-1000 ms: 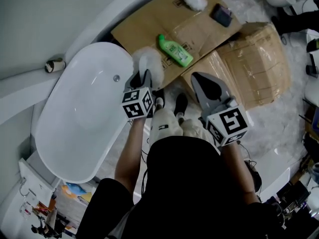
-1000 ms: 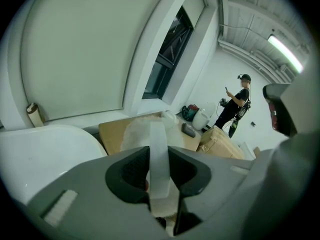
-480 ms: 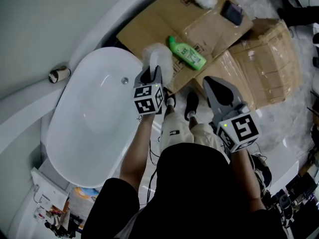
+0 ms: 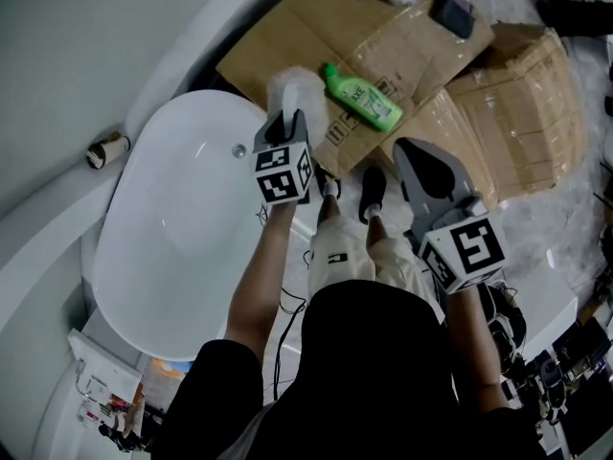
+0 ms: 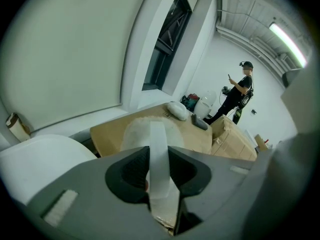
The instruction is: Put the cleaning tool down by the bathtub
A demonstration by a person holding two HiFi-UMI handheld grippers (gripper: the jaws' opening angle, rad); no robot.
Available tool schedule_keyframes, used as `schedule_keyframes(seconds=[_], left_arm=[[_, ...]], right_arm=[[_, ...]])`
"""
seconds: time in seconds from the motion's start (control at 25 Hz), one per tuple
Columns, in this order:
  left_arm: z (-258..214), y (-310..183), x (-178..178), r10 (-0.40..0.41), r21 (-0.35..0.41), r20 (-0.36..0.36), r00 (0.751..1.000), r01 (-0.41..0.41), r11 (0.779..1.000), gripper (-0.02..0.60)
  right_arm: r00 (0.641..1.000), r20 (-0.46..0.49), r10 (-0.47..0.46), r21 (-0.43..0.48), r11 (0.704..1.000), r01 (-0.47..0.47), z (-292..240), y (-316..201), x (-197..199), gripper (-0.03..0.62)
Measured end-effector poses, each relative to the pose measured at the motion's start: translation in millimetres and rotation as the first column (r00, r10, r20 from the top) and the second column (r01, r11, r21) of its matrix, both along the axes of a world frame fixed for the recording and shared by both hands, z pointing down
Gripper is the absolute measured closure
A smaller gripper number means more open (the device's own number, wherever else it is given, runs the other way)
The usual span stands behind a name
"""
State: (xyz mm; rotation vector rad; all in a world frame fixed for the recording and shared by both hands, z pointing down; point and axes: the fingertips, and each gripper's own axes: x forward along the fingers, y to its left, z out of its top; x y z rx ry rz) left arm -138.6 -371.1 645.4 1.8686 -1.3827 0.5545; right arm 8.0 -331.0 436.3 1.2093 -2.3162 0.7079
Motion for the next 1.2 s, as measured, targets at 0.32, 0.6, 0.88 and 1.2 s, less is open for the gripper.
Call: schedule_keyframes(seconds=[0.32, 0.6, 0.88, 1.2], left_arm=[[27.4, -12.7, -8.4, -0.031, -0.021, 0.026, 0.999, 0.031, 0.999, 0.489], [54.9, -15.8, -6.3, -0.028, -0.041, 0.045, 0.999, 0.03, 0.999, 0.489], [77.3, -18.3, -4.0, -0.027, -0.065, 0.075, 0.997, 0.032, 0.997, 0.489], [95.0, -26.0, -3.6, -0.019, -0.086, 0.108, 0.994, 0.028, 0.996, 0.489]], right_arm=[[1.0, -0.004, 0.006, -0.015, 1.0, -0.006, 11.8, -4.4, -2.5, 0.586], [0.999, -0.026, 0.032, -0.038, 0.999, -0.033, 24.4, -0.7, 10.2, 0.586], [0.999, -0.033, 0.036, -0.053, 0.998, -0.038, 31.5, 2.6, 16.1, 0.586], [0.998, -0.033, 0.05, -0.069, 0.996, -0.052, 44.8, -0.9, 23.0, 0.586]])
